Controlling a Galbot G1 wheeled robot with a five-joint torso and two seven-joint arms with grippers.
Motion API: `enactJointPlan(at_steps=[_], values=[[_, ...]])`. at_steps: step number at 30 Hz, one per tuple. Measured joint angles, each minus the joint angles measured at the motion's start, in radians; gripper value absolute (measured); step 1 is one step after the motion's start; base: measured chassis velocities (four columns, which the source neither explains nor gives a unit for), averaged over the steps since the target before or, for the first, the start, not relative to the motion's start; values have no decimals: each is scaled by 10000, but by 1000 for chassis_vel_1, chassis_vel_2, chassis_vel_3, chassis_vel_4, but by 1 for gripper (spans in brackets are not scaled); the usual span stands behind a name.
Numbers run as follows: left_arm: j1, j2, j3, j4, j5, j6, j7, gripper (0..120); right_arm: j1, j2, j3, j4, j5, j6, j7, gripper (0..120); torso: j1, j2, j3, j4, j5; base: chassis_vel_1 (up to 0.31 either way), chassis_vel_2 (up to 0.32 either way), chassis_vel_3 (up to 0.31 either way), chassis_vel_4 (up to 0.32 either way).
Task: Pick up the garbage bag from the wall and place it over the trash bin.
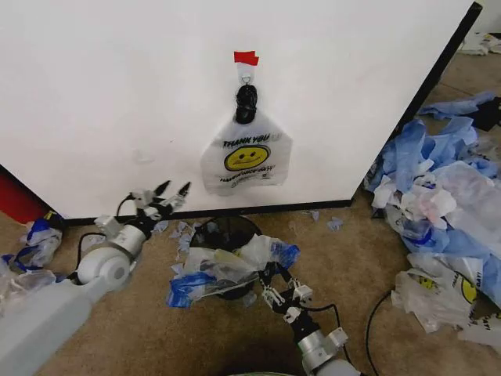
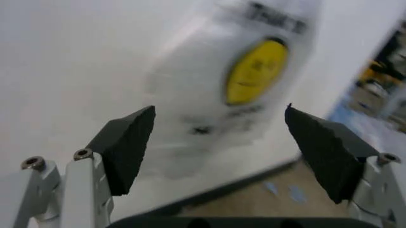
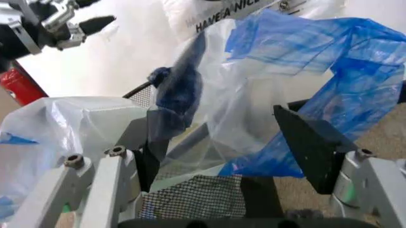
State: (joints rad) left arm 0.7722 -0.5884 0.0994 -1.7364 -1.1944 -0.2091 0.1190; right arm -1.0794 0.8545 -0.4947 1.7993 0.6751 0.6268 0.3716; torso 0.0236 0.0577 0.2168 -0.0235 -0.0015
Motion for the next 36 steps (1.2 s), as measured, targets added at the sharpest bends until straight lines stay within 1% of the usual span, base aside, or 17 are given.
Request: enactJointPlan(at_steps=[2,3,5,7,9,10,11,13,14,17,18,21,26,30,32,35,36], values=[[-569,280,617,-137,-200,386,309,81,2,-7,61,-26,12,-6,11,63,0,0,-1,0,3,0,0,0,0],[-569,280,617,-137,-200,386,309,81,2,-7,61,-26,12,-6,11,63,0,0,-1,0,3,0,0,0,0],[-1410,605,1701,-161,-426,919,629,81,-8,-7,153,-45,23,-8,23,63,-1,1,-1,-1,10,0,0,0,0],[-2253,790,2738,-164,-552,1755,839,81,-41,8,233,-53,39,-14,27,63,0,0,0,-3,-3,0,0,0,0],[-2869,837,3336,-154,-739,2367,1081,81,-64,32,292,-91,44,-14,28,63,-1,0,0,2,5,0,0,0,0],[-3216,825,3576,-137,-917,2844,1122,82,-75,38,319,-105,47,-15,27,63,0,0,0,1,5,0,0,0,0],[-3216,825,3576,-137,-917,2844,1122,82,-75,38,319,-105,47,-15,27,63,0,0,0,1,5,0,0,0,0],[-3930,743,3996,22,-1136,3433,1216,84,-95,51,397,-130,63,-15,24,63,0,0,0,-3,1,0,0,0,0],[-4302,726,4205,167,-1092,3667,1479,88,-100,54,422,-143,77,-15,22,63,0,0,0,-5,2,0,0,0,0],[-5204,768,4781,471,-1085,4253,2138,91,-89,58,447,-160,107,-17,13,63,0,1,0,-5,5,0,0,0,0],[-5204,768,4781,471,-1085,4253,2138,91,-89,58,447,-160,107,-17,13,63,0,1,0,-5,5,0,0,0,0],[-5684,860,5376,687,-1290,4687,2504,93,-34,91,428,-161,119,-24,10,63,0,1,0,0,3,0,0,0,0],[-5836,885,6000,924,-1379,5031,2603,94,56,111,369,-160,146,-38,10,63,0,0,0,1,-2,0,0,0,0],[-6564,718,6960,1688,-1170,5184,3054,96,76,115,361,-158,156,-40,-7,62,-1,2,-3,0,5,0,0,0,0],[-6723,637,7110,1876,-1146,5185,3138,97,65,117,370,-154,156,-39,-17,61,-1,2,-3,1,10,0,0,0,0],[-7109,349,7439,2420,-1035,5146,3247,97,-34,122,481,-140,134,-12,-52,58,0,2,-1,-8,-1,0,0,0,0],[-7192,309,7489,2441,-1020,5125,3272,97,-81,115,516,-139,129,-6,-61,57,3,1,3,-4,-10,0,0,0,0]])
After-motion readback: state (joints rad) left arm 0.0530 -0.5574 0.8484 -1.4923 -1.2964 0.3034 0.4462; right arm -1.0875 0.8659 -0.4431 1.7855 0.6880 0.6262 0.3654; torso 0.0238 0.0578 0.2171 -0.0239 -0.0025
